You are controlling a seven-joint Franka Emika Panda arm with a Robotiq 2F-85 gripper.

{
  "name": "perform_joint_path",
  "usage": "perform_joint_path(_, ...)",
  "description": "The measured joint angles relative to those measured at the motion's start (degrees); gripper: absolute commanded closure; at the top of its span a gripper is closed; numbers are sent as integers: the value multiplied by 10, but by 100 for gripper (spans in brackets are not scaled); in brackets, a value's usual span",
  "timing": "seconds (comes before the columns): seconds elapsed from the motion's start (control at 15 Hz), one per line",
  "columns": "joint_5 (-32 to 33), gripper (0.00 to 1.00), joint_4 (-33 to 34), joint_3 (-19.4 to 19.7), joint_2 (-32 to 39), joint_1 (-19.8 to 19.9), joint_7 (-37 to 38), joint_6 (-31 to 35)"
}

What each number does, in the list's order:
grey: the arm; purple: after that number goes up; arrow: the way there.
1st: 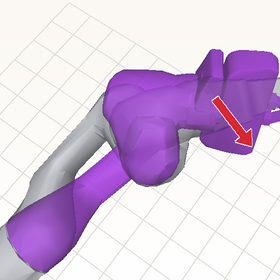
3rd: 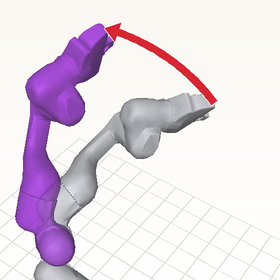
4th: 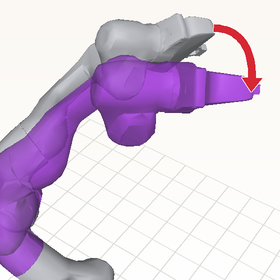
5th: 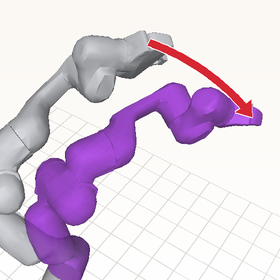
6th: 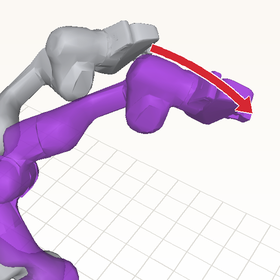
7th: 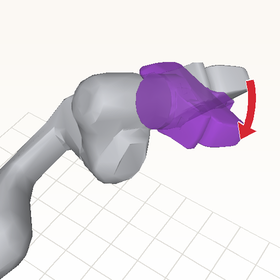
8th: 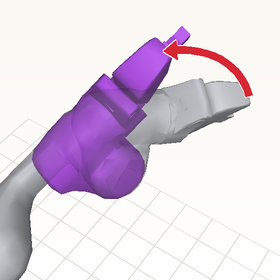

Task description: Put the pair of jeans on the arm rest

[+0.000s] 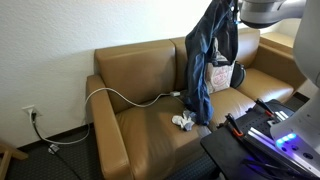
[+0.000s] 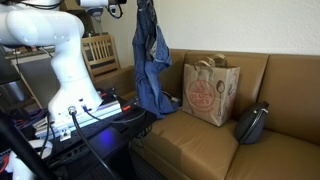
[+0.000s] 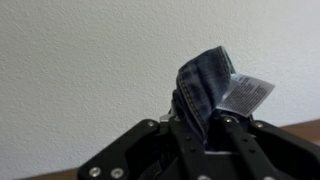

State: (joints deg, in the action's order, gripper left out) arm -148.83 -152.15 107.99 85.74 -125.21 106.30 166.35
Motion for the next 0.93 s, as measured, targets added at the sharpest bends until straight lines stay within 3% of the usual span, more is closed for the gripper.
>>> perform_joint_path(0.2,0,94,-12,-3,-26,11,42,-95)
perform_joint_path(0.53,0,94,-14,-15,-17,82,157,-325)
perform_joint_path(0.8,1,94,5,-15,-85,77,158,-387)
perform_joint_path(0.87,1,75,10,-25,-111,76,154,-399)
perform_joint_path(0.93,2,75,13,-45,-138,77,142,-408)
